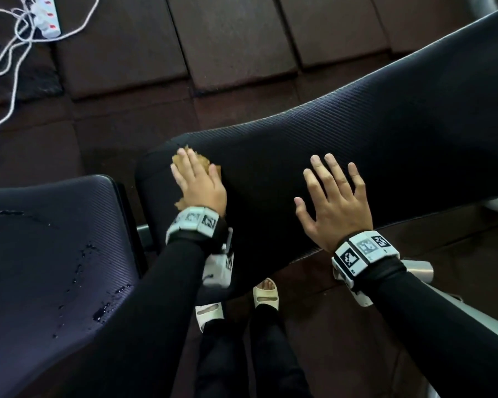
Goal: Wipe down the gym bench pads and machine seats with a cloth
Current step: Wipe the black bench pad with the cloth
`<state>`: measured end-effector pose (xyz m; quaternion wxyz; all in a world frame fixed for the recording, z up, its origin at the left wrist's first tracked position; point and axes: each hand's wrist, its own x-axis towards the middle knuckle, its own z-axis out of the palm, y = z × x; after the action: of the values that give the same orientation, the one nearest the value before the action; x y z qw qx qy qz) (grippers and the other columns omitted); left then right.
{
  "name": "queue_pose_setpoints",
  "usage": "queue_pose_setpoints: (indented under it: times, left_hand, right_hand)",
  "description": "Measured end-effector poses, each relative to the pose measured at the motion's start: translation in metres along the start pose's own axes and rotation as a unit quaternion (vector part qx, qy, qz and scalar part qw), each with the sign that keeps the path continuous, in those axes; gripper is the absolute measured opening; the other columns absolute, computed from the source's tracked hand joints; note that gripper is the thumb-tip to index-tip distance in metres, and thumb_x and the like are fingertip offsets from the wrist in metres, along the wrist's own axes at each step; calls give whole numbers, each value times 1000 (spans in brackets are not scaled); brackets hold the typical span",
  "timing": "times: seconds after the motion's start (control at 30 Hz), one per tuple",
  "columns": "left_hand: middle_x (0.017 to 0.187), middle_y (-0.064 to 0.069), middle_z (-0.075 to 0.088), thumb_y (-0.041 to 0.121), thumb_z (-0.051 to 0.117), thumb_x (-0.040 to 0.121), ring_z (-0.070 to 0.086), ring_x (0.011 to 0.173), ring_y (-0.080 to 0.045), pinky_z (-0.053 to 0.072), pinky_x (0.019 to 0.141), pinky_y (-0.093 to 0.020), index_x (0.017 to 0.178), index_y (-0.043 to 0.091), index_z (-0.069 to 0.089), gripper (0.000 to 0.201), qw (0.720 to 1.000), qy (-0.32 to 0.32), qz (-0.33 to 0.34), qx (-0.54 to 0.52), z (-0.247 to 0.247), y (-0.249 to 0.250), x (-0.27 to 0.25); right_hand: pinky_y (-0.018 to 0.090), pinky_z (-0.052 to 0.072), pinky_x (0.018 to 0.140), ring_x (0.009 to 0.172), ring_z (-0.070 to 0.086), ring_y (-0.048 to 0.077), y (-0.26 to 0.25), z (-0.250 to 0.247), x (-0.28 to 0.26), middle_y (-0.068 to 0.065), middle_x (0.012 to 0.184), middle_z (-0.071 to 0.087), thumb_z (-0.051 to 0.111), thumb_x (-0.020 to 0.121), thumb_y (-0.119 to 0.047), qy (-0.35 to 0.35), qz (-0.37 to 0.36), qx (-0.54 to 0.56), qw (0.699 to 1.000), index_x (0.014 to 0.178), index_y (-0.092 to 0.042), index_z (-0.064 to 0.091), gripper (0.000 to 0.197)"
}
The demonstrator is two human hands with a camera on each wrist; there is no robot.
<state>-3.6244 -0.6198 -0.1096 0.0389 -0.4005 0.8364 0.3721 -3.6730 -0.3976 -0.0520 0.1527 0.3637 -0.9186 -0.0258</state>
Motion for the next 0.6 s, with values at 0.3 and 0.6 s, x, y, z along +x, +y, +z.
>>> queue_pose_setpoints:
  times: [0.3,0.6]
  left_hand:
    - [159,-9,3,28,37,101,-8,145,-35,-2,119,-44,150,5,17,58,970,-40,239,27,16,43,-21]
    - [158,2,1,32,39,99,-10,146,-23,1,119,-44,150,12,17,59,971,-40,237,10,19,-2,-45]
  right_hand:
    - [48,23,113,138,33,23,0,0,1,7,144,44,47,91,-41,3,4,2,1000,127,-11,54,47]
    - [48,24,112,137,34,23,0,0,0,7,143,44,48,91,-41,2,3,1,1000,127,-11,54,47]
